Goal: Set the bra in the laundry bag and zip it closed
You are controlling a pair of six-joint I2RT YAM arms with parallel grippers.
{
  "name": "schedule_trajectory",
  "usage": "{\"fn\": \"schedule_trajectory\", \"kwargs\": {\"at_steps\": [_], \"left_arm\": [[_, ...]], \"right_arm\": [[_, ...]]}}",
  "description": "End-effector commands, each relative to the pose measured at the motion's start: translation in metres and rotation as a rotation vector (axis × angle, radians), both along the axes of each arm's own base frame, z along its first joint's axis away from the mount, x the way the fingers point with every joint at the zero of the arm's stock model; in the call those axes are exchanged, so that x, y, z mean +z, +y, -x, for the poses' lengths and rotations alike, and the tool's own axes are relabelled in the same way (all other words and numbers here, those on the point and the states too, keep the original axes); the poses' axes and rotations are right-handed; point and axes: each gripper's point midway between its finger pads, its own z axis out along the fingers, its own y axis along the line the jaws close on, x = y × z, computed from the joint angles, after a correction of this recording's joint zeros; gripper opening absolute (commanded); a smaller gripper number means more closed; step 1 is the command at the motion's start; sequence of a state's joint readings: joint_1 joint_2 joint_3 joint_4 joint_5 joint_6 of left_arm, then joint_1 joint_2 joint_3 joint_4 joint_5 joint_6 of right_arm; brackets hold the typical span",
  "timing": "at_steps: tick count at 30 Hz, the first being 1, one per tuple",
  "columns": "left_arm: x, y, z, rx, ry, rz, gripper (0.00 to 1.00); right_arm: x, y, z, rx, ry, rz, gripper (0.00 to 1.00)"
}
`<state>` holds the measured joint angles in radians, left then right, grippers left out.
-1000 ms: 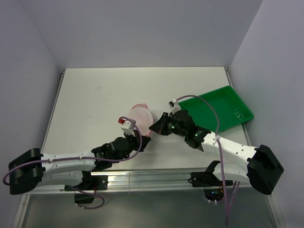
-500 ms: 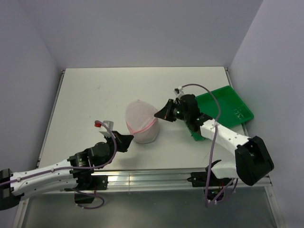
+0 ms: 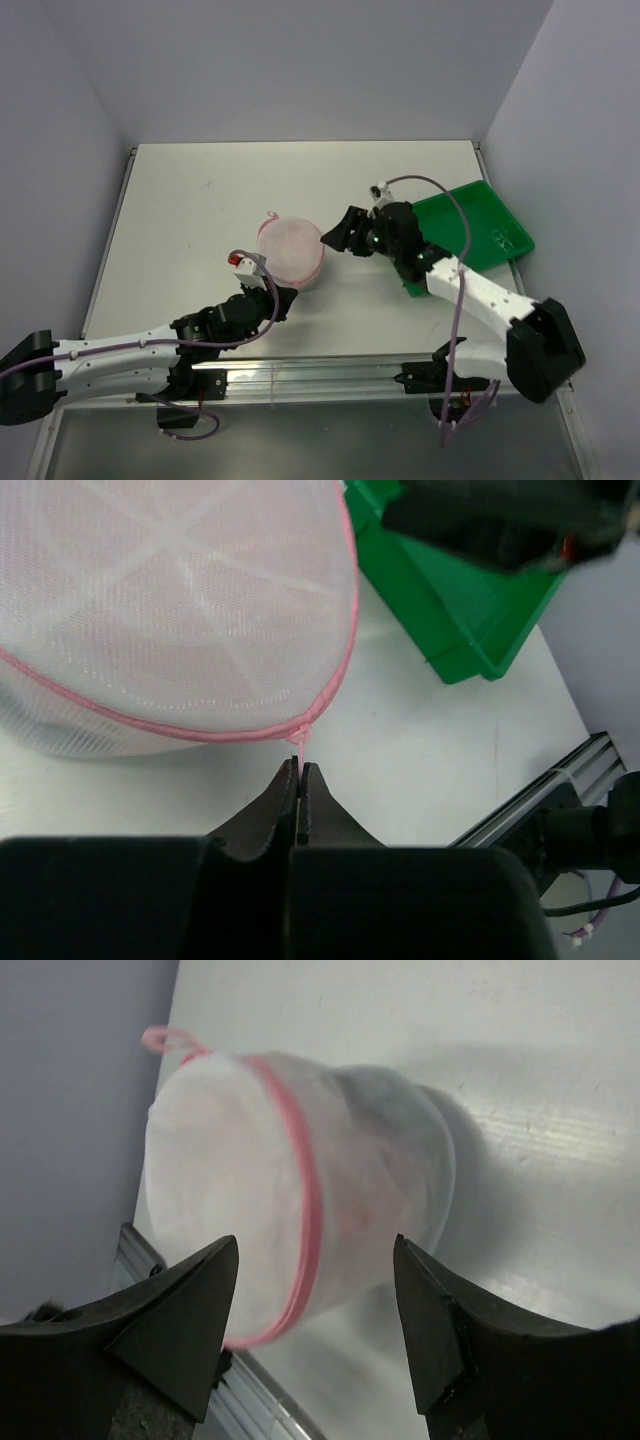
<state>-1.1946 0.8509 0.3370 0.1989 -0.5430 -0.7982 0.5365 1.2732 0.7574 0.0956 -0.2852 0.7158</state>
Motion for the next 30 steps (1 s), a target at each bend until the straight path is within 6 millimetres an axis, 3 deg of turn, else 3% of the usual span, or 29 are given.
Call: {"fn": "schedule_trajectory", "kwargs": {"at_steps": [1,4,9,11,12,13,17,18,21,24,25,26,27,29,30], "left_arm": [[0.049,-0.028,-0.002,-0.056,-0.07,0.137,0.0],[0.055,-0.037,-0.002,-0.074,-0.074,0.154,0.0],[0.058,-0.041,-0.001,-0.085,-0.079,0.164,0.0],[0.058,-0.041,0.0,-0.092,-0.077,0.163,0.0],[0.057,-0.041,0.0,-0.096,-0.079,0.15,0.0],[0.057,-0.041,0.0,-0.095,-0.082,0.144,0.0],[0.054,-0.035,0.001,-0.087,-0.079,0.147,0.0],[0.054,-0.033,0.001,-0.081,-0.08,0.142,0.0],[0.042,-0.02,0.001,-0.059,-0.068,0.083,0.0],[0.024,0.001,0.003,-0.013,-0.031,0.049,0.0],[0.022,0.012,0.002,0.017,-0.03,0.047,0.0],[0.007,0.023,0.004,0.039,-0.001,-0.006,0.0],[0.012,0.032,0.004,0.061,-0.006,0.01,0.0],[-0.006,0.056,0.004,0.128,0.024,-0.062,0.0],[0.0,0.064,0.004,0.148,0.018,-0.03,0.0]], "right_arm": [[0.006,-0.002,0.028,-0.027,-0.058,-0.041,0.71],[0.008,0.013,0.054,0.005,-0.035,-0.113,0.71],[0.009,0.037,0.073,0.081,-0.019,-0.15,0.68],[0.007,0.043,0.076,0.095,0.0,-0.169,0.64],[0.008,0.045,0.074,0.095,-0.004,-0.174,0.56],[0.011,0.048,0.071,0.097,-0.009,-0.175,0.51],[0.004,0.047,0.057,0.043,-0.011,-0.141,0.04],[0.004,0.045,0.053,0.031,-0.013,-0.142,0.0],[-0.001,0.042,0.041,0.023,-0.017,-0.107,0.0],[-0.003,0.025,0.017,-0.009,-0.032,-0.08,0.0],[0.0,0.011,0.001,-0.05,-0.046,-0.072,0.0],[-0.002,0.005,-0.007,-0.063,-0.045,-0.063,0.0],[0.001,0.003,-0.012,-0.052,-0.048,-0.066,0.0],[0.005,-0.004,-0.03,-0.054,-0.064,-0.026,0.0],[0.014,-0.001,-0.035,-0.037,-0.074,-0.027,0.0]]}}
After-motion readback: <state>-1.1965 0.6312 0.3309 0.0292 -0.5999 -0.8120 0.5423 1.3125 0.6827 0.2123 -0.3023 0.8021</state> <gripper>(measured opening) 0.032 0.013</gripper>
